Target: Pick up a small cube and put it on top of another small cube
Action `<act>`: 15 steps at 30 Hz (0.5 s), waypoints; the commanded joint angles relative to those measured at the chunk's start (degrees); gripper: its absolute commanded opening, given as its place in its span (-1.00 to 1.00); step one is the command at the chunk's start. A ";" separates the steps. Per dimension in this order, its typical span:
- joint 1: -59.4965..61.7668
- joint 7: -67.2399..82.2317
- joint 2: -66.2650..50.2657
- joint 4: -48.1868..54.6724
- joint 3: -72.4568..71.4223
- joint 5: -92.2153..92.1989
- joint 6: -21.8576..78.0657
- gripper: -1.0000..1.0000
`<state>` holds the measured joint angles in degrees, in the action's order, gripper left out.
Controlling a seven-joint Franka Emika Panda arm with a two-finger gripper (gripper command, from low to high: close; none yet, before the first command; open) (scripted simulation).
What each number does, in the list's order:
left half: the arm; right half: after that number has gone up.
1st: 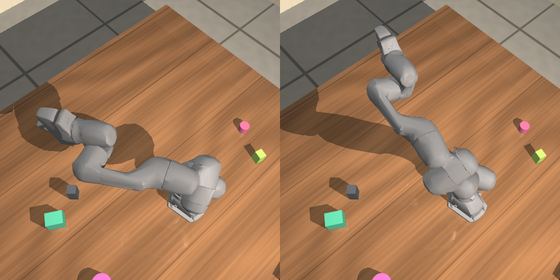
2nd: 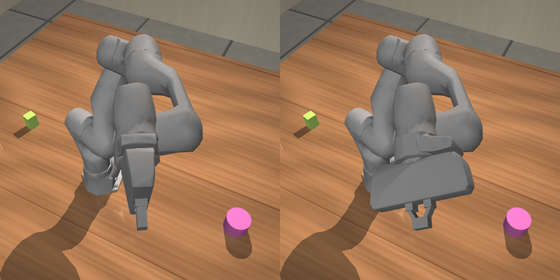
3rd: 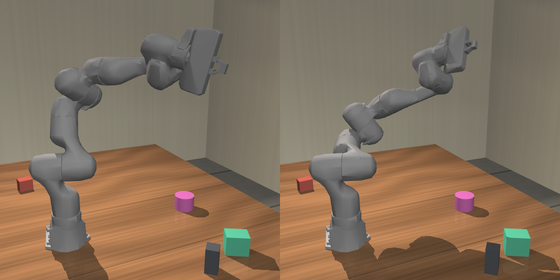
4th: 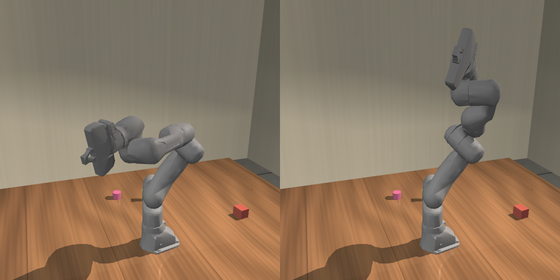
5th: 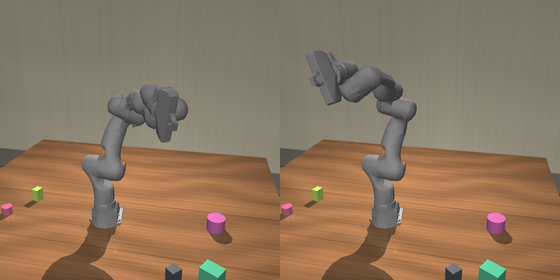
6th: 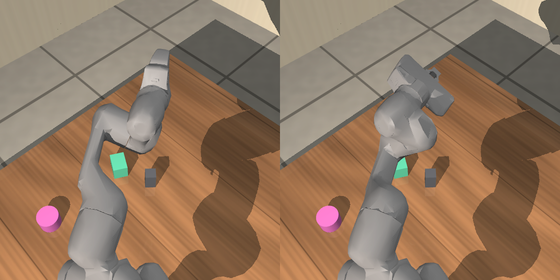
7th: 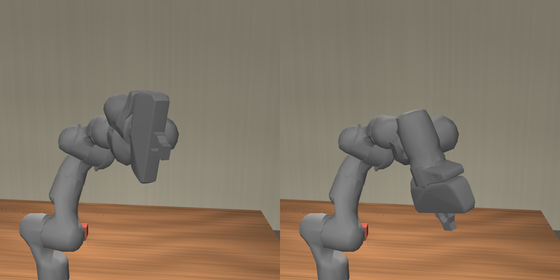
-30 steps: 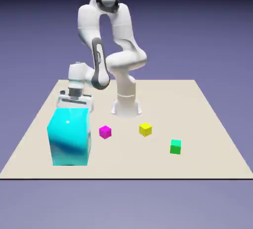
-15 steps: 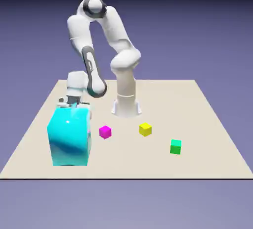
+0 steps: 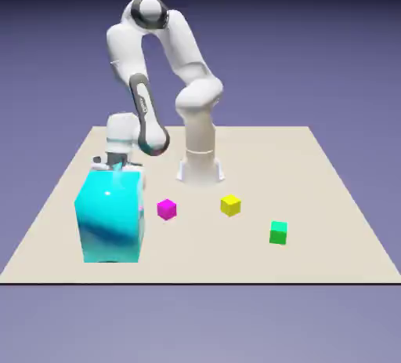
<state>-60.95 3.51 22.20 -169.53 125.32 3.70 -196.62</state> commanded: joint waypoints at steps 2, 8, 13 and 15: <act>4.15 -1.78 -1.35 -0.60 -3.40 2.19 1.25 -1.00; 16.60 -7.22 -5.41 -2.39 -13.61 8.90 5.12 -1.00; 25.65 -11.18 -8.36 -3.69 -21.02 13.78 7.94 -1.00; 26.71 -10.14 -8.88 -2.57 -23.10 11.90 9.52 -1.00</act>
<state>-34.24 -6.68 13.32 -172.11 102.22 15.66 -187.07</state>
